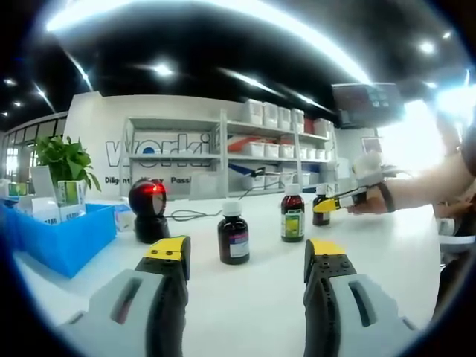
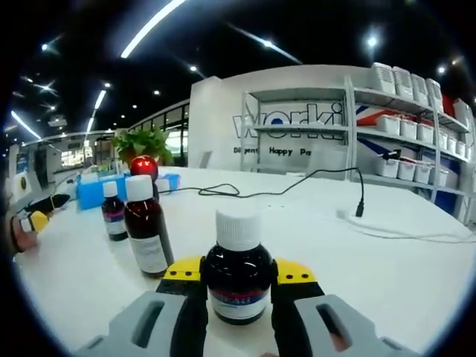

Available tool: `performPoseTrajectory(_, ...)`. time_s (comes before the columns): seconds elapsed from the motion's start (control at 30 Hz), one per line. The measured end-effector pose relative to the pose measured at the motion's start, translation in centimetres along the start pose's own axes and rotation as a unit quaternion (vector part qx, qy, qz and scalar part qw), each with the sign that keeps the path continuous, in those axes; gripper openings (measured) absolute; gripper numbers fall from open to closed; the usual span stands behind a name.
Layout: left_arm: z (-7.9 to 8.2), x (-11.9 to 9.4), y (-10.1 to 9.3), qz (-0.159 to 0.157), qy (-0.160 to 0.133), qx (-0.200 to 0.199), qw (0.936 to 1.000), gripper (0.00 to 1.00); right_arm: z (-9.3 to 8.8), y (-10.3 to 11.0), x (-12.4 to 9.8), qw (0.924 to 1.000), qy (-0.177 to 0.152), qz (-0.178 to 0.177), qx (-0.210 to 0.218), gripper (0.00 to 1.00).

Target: Rotate the medicine bottle to make it face forward pick up the medicine bottle inspect the drug traceability code place the medicine on the table

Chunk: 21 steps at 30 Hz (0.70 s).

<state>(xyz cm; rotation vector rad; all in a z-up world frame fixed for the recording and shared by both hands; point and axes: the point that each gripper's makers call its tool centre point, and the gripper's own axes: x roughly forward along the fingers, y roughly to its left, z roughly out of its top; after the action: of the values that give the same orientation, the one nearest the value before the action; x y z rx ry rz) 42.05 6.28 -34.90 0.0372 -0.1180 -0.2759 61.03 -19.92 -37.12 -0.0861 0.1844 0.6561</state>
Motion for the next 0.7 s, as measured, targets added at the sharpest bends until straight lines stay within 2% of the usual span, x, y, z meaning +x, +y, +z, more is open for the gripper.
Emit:
performPoseTrajectory(0.07,0.0,0.0,0.0,0.000,0.000,0.000,1.0000,0.52,0.4,-0.1,-0.2,1.0000,-0.001,0.000,0.002,0.27)
performPoseTrajectory(0.17,0.0,0.0,0.0,0.000,0.001,0.000,1.0000,0.52,2.1,-0.4,-0.4,0.9999,-0.010,0.003,0.012,0.27)
performPoseTrajectory(0.37,-0.1,0.1,-0.1,-0.002,0.002,-0.002,1.0000,0.52,5.7,0.3,-1.5,0.9990,-0.024,0.015,0.034,0.28)
performPoseTrajectory(0.7,-0.2,0.1,-0.4,-0.006,0.006,0.005,1.0000,0.52,10.2,1.8,-2.5,0.9987,-0.043,0.024,0.012,0.28)
